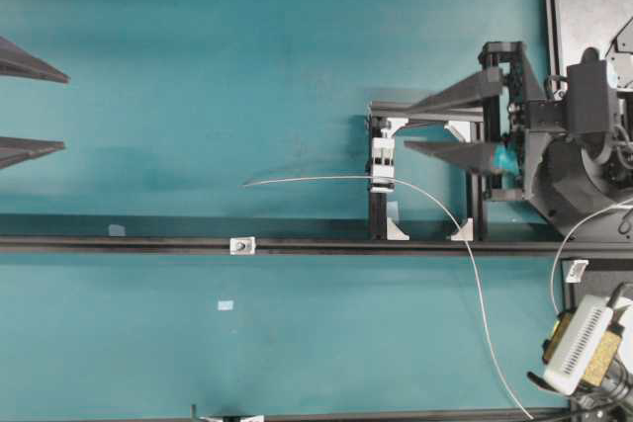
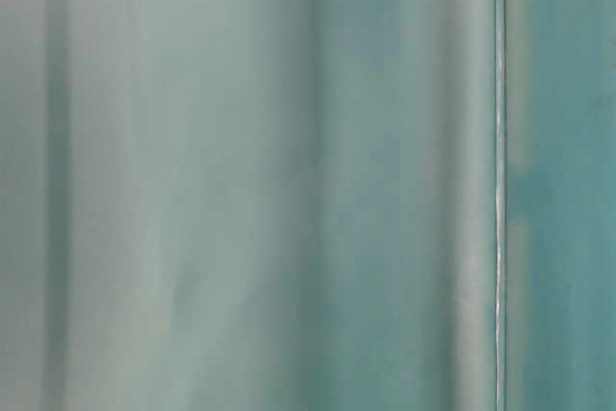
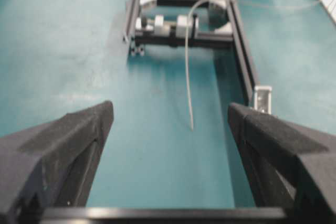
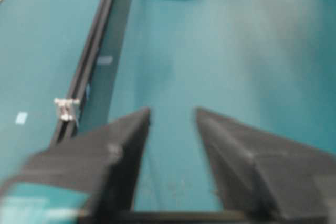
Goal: Insert the wire into the hole on the right side and pull it with the left arm.
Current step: 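Move the right gripper left toward the white wire near the clip fixture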
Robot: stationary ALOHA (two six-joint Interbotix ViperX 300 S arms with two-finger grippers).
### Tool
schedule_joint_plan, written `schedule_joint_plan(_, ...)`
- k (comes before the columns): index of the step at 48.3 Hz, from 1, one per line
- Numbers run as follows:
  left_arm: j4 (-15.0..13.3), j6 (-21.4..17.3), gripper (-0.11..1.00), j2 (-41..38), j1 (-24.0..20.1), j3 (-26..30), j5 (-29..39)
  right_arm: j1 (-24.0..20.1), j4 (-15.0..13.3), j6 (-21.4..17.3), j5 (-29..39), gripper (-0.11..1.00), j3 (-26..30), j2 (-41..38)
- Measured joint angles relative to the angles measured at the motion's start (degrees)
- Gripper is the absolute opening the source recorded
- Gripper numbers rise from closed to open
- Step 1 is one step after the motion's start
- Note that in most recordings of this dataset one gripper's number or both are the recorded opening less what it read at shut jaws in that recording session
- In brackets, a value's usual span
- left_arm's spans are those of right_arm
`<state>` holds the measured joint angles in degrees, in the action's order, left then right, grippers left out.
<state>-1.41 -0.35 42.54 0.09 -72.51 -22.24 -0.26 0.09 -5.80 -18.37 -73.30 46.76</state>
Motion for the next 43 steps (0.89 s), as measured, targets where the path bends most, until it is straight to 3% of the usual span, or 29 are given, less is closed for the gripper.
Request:
schedule_joint_plan(3,-0.1,-0.1,0.81,-1.2,-0.2,0.3,0.0,0.0,0.0,-0.1,0.1,0.81,-0.1,-0.3)
schedule_joint_plan(27,-0.2,-0.1,0.83,-13.0,-0.6,3.3,-0.4,0.0,0.0,-3.3,0.1,0.8,0.1,-9.1)
schedule_joint_plan(43,-0.1,-0.1,0.83,-19.7,-0.6,4.5,-1.1,0.0,-0.1,-3.3,0.2,0.8,2.5,-14.8)
